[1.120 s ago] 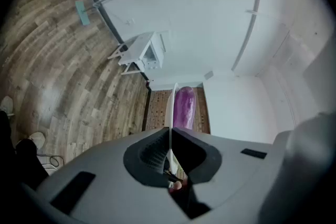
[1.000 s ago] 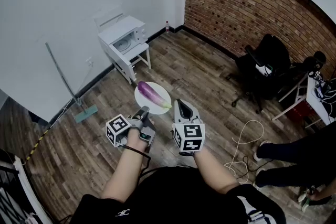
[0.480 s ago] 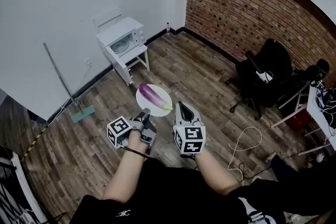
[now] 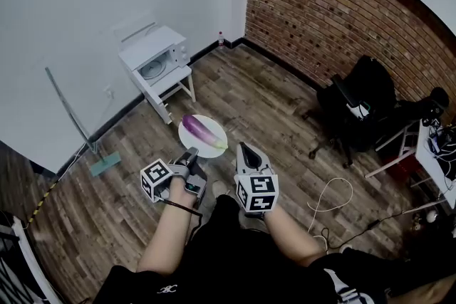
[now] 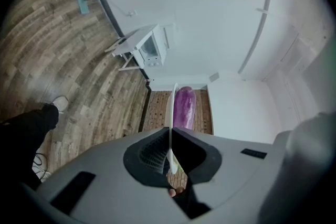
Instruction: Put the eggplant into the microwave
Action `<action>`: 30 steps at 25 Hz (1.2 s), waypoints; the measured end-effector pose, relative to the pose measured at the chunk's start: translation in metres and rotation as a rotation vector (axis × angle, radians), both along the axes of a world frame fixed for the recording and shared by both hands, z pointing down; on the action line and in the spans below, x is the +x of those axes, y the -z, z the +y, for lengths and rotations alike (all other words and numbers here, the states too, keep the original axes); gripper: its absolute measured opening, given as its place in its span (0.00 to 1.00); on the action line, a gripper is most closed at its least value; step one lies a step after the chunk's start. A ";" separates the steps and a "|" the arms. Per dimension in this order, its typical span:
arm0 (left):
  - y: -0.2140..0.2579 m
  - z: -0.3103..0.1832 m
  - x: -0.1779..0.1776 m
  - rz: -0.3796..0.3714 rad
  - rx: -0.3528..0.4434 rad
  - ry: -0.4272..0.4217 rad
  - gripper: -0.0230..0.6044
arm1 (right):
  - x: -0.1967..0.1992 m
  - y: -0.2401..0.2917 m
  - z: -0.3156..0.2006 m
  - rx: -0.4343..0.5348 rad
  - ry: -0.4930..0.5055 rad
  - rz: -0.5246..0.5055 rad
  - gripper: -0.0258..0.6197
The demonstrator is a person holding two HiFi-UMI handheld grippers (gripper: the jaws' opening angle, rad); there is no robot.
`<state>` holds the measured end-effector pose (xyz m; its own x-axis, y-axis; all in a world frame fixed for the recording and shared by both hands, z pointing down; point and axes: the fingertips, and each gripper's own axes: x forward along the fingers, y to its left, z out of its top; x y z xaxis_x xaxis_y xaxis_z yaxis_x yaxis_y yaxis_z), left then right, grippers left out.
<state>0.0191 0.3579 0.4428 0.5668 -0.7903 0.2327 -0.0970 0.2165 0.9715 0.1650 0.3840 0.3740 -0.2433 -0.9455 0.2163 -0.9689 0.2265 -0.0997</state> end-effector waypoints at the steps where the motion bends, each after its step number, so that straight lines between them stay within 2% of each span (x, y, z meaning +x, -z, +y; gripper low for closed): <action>1: -0.001 -0.011 0.002 0.005 0.001 0.000 0.06 | 0.001 -0.001 -0.011 0.000 0.003 0.007 0.05; 9: -0.008 -0.119 0.000 0.026 -0.012 0.018 0.06 | -0.001 0.006 -0.124 -0.005 0.046 0.064 0.05; 19: -0.002 -0.247 -0.021 0.021 0.006 0.050 0.06 | -0.022 0.014 -0.261 -0.010 0.102 0.043 0.05; 30: -0.016 -0.308 -0.054 0.009 -0.016 0.088 0.06 | -0.042 -0.013 -0.336 -0.063 0.076 0.015 0.05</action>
